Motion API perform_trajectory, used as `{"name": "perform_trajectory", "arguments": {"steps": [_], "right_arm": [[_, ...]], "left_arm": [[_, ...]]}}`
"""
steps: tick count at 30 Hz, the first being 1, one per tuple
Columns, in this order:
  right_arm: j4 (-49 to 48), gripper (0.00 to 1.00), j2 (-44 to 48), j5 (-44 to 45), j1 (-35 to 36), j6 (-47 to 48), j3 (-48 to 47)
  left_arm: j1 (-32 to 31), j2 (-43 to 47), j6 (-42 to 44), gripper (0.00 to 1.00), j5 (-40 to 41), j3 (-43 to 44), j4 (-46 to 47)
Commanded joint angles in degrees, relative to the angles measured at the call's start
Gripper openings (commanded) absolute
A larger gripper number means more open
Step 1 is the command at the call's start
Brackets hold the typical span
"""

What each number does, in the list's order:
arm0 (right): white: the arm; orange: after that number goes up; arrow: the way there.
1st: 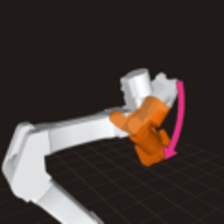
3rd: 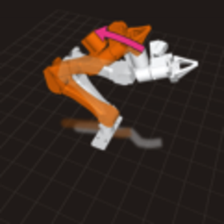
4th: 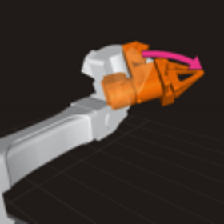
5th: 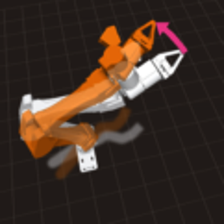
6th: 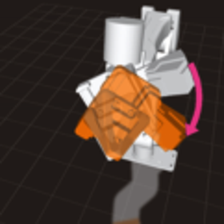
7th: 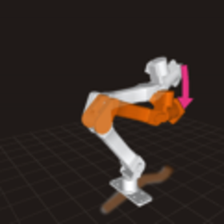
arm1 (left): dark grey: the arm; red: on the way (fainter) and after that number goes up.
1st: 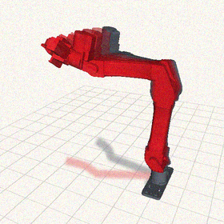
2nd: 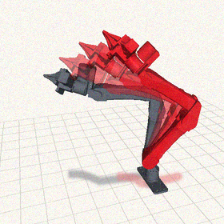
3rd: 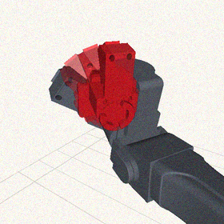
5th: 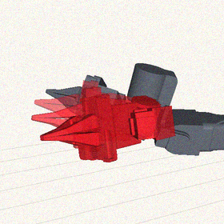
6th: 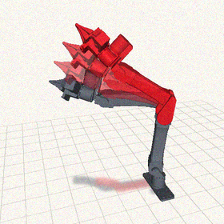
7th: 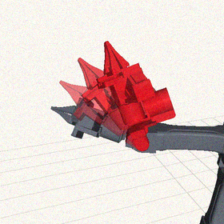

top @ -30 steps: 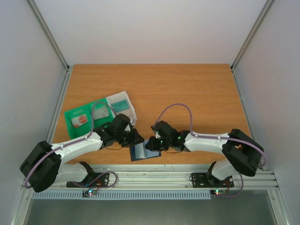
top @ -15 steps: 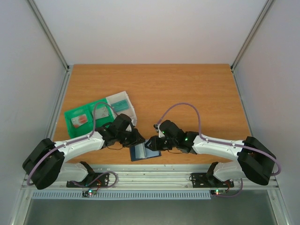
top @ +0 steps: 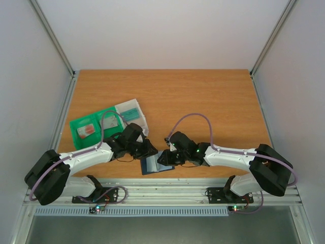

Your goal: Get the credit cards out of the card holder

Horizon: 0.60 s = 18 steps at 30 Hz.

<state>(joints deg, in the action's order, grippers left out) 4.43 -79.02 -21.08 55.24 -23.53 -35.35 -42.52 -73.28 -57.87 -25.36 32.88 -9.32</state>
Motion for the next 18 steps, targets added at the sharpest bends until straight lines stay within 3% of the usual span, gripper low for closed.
{"name": "perform_trajectory", "arguments": {"steps": [1,8,18], "right_arm": [[2.20,0.18,-0.69,0.91,0.38,0.50,-2.27],[5.79,0.13,0.77,3.62,0.36,0.97,-2.41],[17.21,0.18,5.33,14.29,0.39,2.25,-3.71]], "left_arm": [[-0.31,-0.74,-1.05,0.16,-1.54,-0.13,5.87],[-0.28,-0.22,-0.57,0.20,-0.16,-0.33,3.54],[-0.34,2.01,0.81,0.26,2.96,-1.45,1.29]]}}
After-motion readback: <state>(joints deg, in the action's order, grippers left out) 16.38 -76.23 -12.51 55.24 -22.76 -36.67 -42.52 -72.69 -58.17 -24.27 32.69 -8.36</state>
